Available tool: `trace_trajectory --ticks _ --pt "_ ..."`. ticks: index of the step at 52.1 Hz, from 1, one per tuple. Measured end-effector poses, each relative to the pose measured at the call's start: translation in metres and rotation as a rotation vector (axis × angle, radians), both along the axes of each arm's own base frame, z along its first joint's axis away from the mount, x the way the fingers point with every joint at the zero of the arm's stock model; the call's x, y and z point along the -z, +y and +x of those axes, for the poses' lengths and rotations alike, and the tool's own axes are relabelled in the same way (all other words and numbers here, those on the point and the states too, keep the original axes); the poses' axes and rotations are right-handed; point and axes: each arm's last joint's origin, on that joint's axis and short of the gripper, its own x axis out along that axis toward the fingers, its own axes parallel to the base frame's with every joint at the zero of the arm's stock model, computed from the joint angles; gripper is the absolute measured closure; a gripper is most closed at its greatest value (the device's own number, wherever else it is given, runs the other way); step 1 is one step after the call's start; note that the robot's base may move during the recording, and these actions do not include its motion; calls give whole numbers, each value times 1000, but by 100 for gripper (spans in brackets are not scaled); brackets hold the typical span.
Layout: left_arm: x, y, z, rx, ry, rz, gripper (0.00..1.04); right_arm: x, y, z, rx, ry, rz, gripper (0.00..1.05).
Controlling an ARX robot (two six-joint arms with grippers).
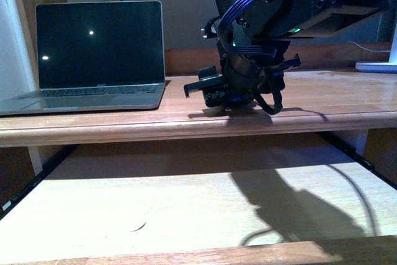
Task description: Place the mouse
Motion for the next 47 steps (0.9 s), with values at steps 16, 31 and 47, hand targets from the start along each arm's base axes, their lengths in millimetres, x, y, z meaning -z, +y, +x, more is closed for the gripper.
trace_trajectory --ticks 16,31,47 --pt "0 0 0 0 0 0 8 -30 -47 -29 -94 -193 253 7" --pt "0 0 0 0 0 0 8 -35 -172 -139 -452 -349 299 7" --pt "0 0 0 0 0 0 8 69 -259 -226 -854 -66 226 7"
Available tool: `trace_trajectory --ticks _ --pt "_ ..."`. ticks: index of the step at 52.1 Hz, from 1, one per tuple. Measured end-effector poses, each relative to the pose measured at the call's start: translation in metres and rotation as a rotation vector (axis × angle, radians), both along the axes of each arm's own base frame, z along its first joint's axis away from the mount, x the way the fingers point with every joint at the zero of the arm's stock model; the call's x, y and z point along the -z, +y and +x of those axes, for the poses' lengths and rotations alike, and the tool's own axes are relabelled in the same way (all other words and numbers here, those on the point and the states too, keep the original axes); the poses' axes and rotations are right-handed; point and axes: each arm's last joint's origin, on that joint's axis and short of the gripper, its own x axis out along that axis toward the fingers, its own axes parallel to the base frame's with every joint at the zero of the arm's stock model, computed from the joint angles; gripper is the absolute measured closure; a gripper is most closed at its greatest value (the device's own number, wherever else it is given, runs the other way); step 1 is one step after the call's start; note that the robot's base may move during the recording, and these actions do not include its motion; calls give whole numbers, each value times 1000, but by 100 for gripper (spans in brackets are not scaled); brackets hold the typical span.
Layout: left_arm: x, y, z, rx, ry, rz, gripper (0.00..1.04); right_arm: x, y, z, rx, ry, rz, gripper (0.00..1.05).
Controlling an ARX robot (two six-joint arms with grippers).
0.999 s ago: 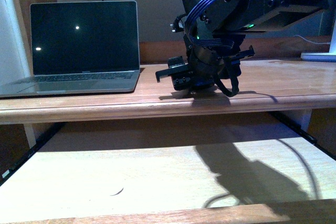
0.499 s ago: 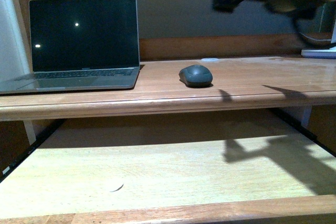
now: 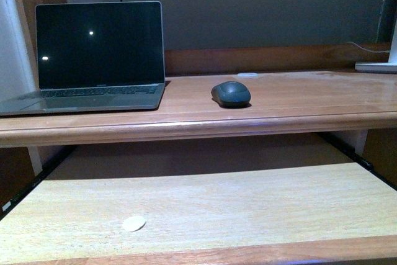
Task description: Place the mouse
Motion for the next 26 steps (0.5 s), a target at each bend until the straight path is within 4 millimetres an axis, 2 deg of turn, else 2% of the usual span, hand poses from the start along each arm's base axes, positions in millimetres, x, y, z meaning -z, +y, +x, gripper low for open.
trace_trajectory --ticks 5,9,13,18,26 --pt "0 0 0 0 0 0 8 31 -5 -10 -30 123 -119 7" --pt "0 0 0 0 0 0 8 49 -3 -12 -67 122 -216 7" --pt "0 0 0 0 0 0 8 56 2 -9 -90 46 -278 7" --pt "0 0 0 0 0 0 8 58 18 4 -103 -103 -340 7" --pt "0 0 0 0 0 0 8 61 42 20 -65 -156 -341 7"
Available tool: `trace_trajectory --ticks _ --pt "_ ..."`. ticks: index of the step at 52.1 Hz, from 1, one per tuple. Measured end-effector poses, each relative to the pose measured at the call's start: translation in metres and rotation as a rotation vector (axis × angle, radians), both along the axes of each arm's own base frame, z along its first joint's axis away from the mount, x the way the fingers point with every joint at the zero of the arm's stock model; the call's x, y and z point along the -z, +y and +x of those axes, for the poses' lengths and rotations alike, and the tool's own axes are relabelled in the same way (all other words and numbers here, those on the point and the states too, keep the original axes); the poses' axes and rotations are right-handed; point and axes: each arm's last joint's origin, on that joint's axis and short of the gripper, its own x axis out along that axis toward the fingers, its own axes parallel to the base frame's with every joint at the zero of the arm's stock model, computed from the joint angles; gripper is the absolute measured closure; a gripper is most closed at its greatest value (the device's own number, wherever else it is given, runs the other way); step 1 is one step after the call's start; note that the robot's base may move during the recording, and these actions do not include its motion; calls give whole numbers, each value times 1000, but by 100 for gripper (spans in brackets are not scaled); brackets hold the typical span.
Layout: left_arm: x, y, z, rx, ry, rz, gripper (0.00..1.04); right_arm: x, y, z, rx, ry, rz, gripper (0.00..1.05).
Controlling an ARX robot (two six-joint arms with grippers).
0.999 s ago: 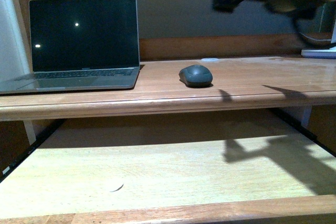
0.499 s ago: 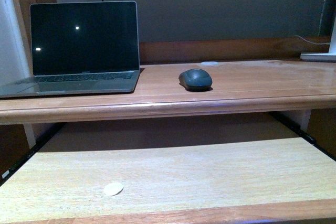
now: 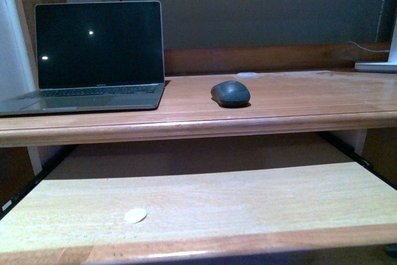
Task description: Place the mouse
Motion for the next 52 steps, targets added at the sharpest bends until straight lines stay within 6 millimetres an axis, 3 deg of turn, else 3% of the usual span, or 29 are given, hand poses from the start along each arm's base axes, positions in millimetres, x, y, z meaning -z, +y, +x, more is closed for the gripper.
trace_trajectory --ticks 22,39,52 --pt "0 0 0 0 0 0 8 3 78 54 150 -54 61 7" --pt "0 0 0 0 0 0 8 2 132 122 460 -65 141 7" --pt "0 0 0 0 -1 0 8 6 147 128 536 4 176 7"
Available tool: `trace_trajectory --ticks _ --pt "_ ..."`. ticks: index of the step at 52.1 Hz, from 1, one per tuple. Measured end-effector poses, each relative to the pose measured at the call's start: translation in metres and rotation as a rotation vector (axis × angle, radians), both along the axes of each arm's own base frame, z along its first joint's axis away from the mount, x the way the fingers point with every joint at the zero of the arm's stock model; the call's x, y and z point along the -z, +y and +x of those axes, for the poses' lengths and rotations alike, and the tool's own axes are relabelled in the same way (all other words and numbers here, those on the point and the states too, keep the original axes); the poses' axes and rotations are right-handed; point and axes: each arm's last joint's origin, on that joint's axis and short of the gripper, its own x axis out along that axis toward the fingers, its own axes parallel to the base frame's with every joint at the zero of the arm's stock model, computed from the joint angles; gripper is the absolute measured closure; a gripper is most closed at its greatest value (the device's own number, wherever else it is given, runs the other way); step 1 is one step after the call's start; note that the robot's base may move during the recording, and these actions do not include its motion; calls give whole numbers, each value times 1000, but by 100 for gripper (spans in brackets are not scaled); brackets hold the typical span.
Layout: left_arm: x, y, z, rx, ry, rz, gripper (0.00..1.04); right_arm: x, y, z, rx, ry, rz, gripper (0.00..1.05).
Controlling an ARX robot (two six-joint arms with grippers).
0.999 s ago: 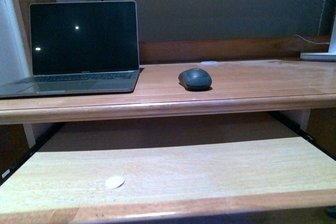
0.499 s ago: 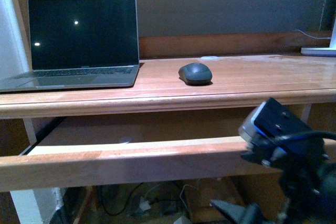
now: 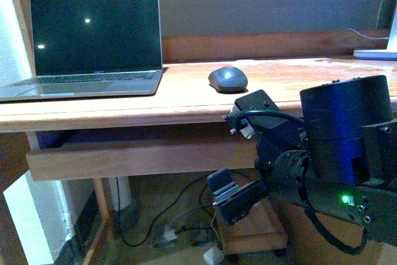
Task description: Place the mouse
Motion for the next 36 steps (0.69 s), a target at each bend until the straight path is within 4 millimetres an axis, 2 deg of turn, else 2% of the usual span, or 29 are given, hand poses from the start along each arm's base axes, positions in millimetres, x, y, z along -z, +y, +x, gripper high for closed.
trace_trajectory --ticks 4,9,17,21,27,28,31,36 --pt "0 0 0 0 0 0 8 -7 -6 0 16 16 39 7" --pt "0 0 0 0 0 0 8 -27 -33 -7 95 -6 116 7" --pt "0 0 0 -1 0 0 8 -59 -84 -42 192 -40 252 7" --pt "0 0 0 0 0 0 8 -64 -115 -75 235 -14 318 7" --pt "0 0 0 0 0 0 8 -61 -151 -122 307 49 410 7" --pt "0 0 0 0 0 0 8 -60 -154 -126 312 52 417 7" --pt "0 0 0 0 0 0 8 -58 -172 -158 348 62 469 7" --pt "0 0 0 0 0 0 8 -45 -184 -203 336 108 532 7"
